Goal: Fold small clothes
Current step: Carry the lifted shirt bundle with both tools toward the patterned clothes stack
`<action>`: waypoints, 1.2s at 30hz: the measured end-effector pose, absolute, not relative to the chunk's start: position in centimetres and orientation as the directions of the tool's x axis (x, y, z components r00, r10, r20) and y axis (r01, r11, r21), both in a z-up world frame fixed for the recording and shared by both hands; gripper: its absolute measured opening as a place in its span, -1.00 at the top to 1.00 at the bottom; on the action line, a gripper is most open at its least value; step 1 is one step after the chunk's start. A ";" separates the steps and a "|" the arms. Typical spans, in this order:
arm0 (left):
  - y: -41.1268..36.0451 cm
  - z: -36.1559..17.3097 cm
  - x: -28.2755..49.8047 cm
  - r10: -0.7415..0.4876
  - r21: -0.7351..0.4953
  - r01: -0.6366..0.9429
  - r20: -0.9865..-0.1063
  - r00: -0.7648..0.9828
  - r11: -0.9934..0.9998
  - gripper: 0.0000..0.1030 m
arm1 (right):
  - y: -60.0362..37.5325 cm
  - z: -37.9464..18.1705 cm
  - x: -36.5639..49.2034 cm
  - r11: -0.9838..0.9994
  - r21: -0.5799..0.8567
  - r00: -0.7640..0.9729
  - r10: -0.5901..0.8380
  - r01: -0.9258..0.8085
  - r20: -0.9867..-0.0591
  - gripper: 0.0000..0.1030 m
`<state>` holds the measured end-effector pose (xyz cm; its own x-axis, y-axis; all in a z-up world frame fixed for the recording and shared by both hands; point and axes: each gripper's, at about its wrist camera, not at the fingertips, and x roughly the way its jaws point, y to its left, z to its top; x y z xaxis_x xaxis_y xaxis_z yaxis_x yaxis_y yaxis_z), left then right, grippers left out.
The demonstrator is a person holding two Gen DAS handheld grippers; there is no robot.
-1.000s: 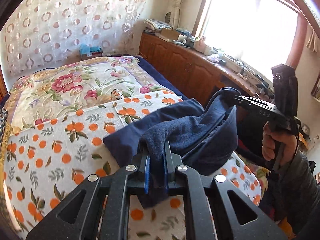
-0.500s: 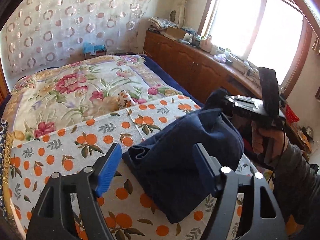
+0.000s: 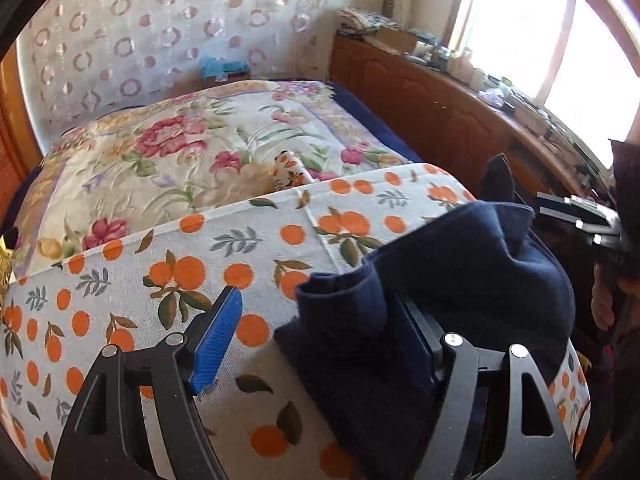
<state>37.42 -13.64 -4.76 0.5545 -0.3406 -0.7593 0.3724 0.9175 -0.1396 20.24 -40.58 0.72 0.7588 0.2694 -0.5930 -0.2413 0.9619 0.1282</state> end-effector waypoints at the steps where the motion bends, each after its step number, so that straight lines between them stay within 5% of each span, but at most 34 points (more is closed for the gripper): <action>1: -13.6 -4.9 37.5 -0.340 -0.143 0.369 -0.761 0.553 0.918 -0.47 | -40.4 0.1 20.6 0.962 0.121 0.745 0.266 -0.244 -0.612 -0.09; 9: -13.3 -5.1 36.2 -0.336 -0.149 0.355 -0.764 0.551 0.923 -0.47 | -41.0 -1.6 23.8 0.919 0.275 0.651 0.395 -0.284 -0.648 -0.09; 19: -12.9 -6.7 35.6 -0.422 -0.283 0.337 -0.772 0.475 0.898 -0.42 | -41.1 -1.2 23.5 0.913 0.269 0.637 0.407 -0.307 -0.655 -0.19; 25: -13.8 -6.6 35.8 -0.440 -0.299 0.345 -0.763 0.474 0.890 0.01 | -40.7 -1.8 24.1 0.920 0.257 0.616 0.390 -0.296 -0.684 -0.21; 27: -13.9 -6.3 35.6 -0.450 -0.301 0.357 -0.755 0.477 0.884 0.44 | -40.6 -1.8 24.3 0.922 0.257 0.616 0.386 -0.290 -0.687 -0.21; 29: -13.9 -5.7 35.3 -0.466 -0.308 0.375 -0.745 0.476 0.875 0.63 | -40.3 -1.7 24.4 0.925 0.248 0.616 0.377 -0.287 -0.692 -0.22; 34: -13.5 -3.1 33.2 -0.520 -0.318 0.437 -0.693 0.498 0.842 0.74 | -39.1 -1.3 23.6 0.917 0.241 0.595 0.391 -0.318 -0.703 0.56; 36: -12.9 -1.9 32.4 -0.545 -0.336 0.450 -0.673 0.500 0.827 0.75 | -38.6 -0.8 23.1 0.923 0.210 0.606 0.371 -0.321 -0.703 0.64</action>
<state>32.35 -12.95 -1.90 0.5000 -0.5454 -0.6727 0.4504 0.8273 -0.3359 23.14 -38.64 -0.84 0.6065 0.3710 -0.7032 -0.3210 0.9234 0.2103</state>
